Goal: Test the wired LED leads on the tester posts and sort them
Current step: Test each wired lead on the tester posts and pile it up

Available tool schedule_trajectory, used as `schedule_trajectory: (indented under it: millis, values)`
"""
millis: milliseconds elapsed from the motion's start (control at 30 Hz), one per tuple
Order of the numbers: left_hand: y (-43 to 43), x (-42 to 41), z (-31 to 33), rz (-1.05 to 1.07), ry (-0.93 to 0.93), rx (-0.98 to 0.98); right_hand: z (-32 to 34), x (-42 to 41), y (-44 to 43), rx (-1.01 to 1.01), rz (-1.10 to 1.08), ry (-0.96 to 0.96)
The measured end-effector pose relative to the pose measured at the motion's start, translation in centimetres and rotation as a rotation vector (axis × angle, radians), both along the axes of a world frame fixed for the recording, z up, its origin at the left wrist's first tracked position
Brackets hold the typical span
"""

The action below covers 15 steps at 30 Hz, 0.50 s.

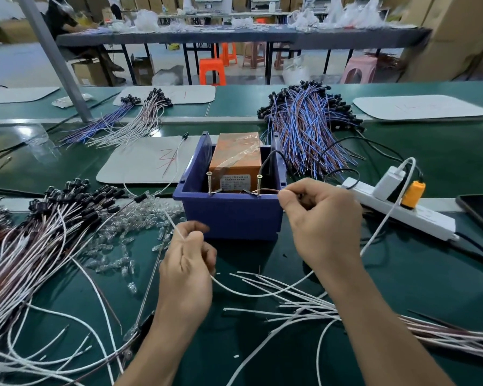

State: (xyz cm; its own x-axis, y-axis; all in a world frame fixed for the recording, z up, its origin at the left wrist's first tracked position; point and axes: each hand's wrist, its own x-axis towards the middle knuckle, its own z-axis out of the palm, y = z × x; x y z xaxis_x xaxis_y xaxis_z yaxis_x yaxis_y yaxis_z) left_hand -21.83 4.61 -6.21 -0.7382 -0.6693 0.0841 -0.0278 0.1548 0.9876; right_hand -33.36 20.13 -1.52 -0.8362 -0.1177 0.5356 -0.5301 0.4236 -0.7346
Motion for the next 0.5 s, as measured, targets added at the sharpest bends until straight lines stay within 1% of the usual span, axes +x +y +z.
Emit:
schedule_trajectory:
  millis: [100, 200, 367, 500]
  values:
    - [0.09, 0.02, 0.15, 0.031, 0.029, -0.033, -0.08, 0.08, -0.06, 0.002, -0.023, 0.015]
    - [0.10, 0.15, 0.15, 0.086, 0.017, -0.080, -0.28, 0.29, -0.12, -0.009, -0.042, 0.006]
    - [-0.02, 0.76, 0.24, 0.208, 0.000, -0.338, -0.26, 0.65, -0.24, -0.009, -0.060, -0.002]
    - [0.07, 0.81, -0.01, 0.180, -0.091, -0.448, -0.55, 0.56, -0.11, -0.025, -0.054, -0.010]
